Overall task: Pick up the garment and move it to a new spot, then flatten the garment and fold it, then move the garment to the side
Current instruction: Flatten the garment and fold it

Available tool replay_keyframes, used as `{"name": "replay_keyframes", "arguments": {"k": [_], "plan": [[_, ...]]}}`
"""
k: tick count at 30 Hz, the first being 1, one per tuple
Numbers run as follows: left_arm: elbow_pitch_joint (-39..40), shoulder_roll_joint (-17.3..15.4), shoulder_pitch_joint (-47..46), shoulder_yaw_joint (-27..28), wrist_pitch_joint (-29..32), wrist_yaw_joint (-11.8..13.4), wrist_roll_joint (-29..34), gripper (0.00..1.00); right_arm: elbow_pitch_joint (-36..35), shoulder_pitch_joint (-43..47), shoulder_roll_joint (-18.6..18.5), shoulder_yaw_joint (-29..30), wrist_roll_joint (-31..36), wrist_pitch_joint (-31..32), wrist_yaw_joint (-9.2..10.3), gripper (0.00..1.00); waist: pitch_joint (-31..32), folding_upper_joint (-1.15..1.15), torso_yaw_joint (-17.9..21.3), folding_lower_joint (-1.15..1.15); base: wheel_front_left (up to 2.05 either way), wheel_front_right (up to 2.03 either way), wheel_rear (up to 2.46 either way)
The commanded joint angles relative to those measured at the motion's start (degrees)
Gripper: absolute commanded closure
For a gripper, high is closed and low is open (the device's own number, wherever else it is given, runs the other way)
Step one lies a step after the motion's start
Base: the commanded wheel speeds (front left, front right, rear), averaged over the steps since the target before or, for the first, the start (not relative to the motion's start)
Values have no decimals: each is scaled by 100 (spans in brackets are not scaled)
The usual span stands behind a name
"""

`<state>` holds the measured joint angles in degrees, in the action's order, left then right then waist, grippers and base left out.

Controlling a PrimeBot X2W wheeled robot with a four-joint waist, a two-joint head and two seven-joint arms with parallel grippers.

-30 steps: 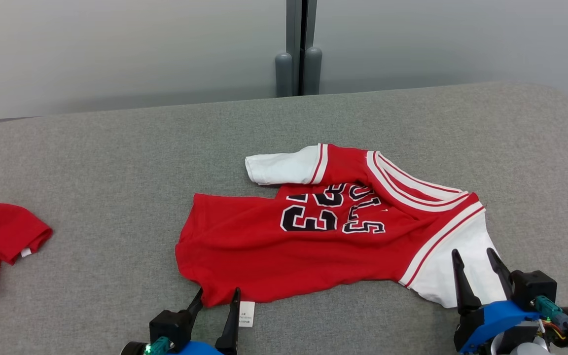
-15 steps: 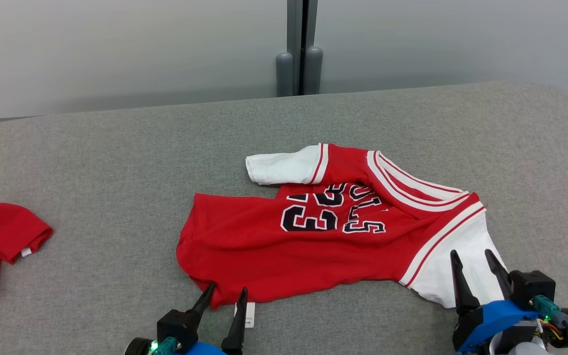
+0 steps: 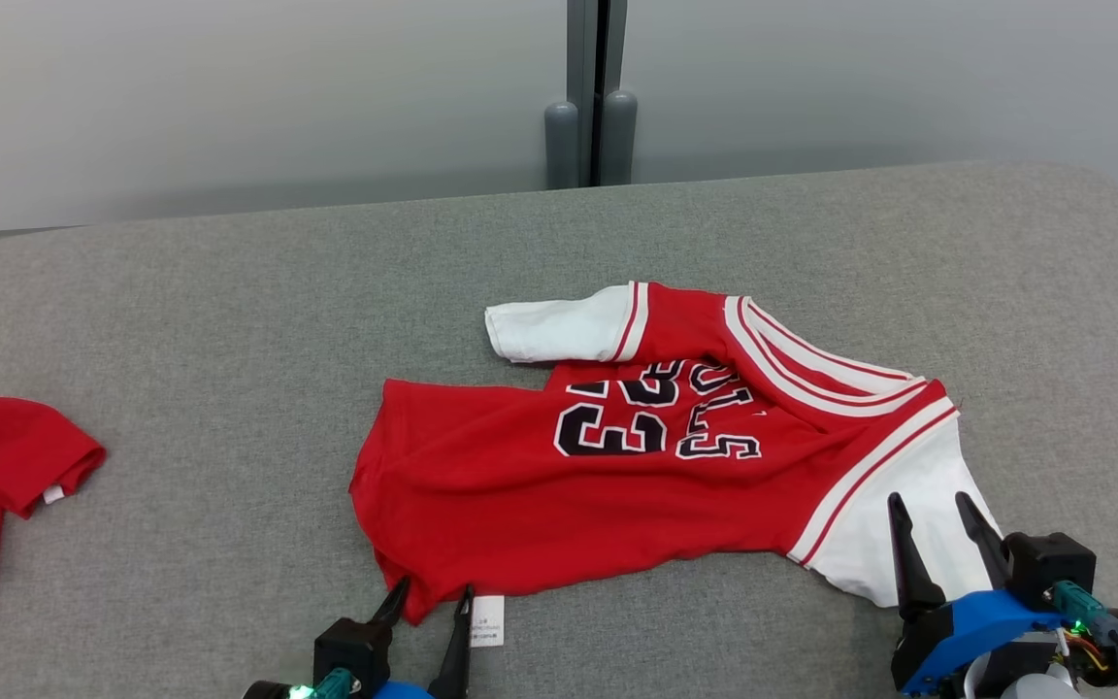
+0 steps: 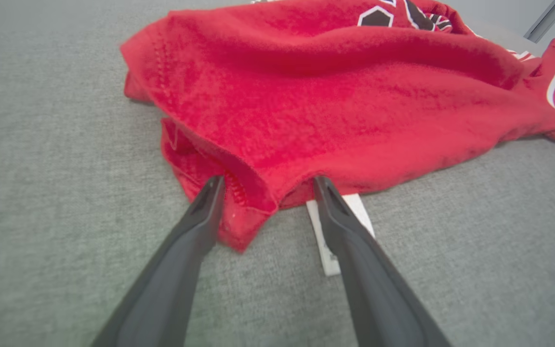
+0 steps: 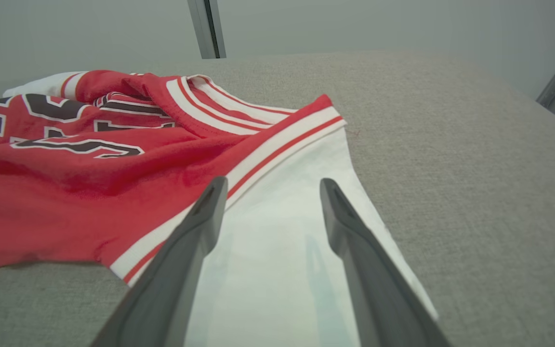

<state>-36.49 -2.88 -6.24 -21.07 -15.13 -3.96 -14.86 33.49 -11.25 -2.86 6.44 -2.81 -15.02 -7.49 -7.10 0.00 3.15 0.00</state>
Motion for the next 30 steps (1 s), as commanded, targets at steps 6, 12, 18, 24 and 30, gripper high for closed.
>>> {"name": "replay_keyframes", "arguments": {"k": [6, 12, 18, 24, 30], "plan": [[-107, -1, 17, 105, -1, 263, 84, 0, 10, -54, -12, 8, -76, -23, -1, 0, 5, 0, -42, 0, 0, 0, 0], [-118, -1, 56, 141, -1, 268, 93, 0, 41, -15, -12, 17, -103, -23, -1, 0, 26, 0, -95, 0, 0, 0, 0], [-136, -1, 112, 218, 0, 209, 142, 0, 52, -23, -12, 13, -128, -23, -1, 0, 34, 0, -127, 0, 0, 0, 0], [-23, -1, 141, 280, 1, 152, 107, 30, 80, -17, -12, 30, -145, -23, -1, 0, 17, 0, -150, 0, 0, 0, 0], [42, -1, 169, 321, -1, 264, 135, 100, 126, -36, -13, 77, -159, -23, -1, 0, 18, 0, -127, 0, 0, 0, 0]]}}
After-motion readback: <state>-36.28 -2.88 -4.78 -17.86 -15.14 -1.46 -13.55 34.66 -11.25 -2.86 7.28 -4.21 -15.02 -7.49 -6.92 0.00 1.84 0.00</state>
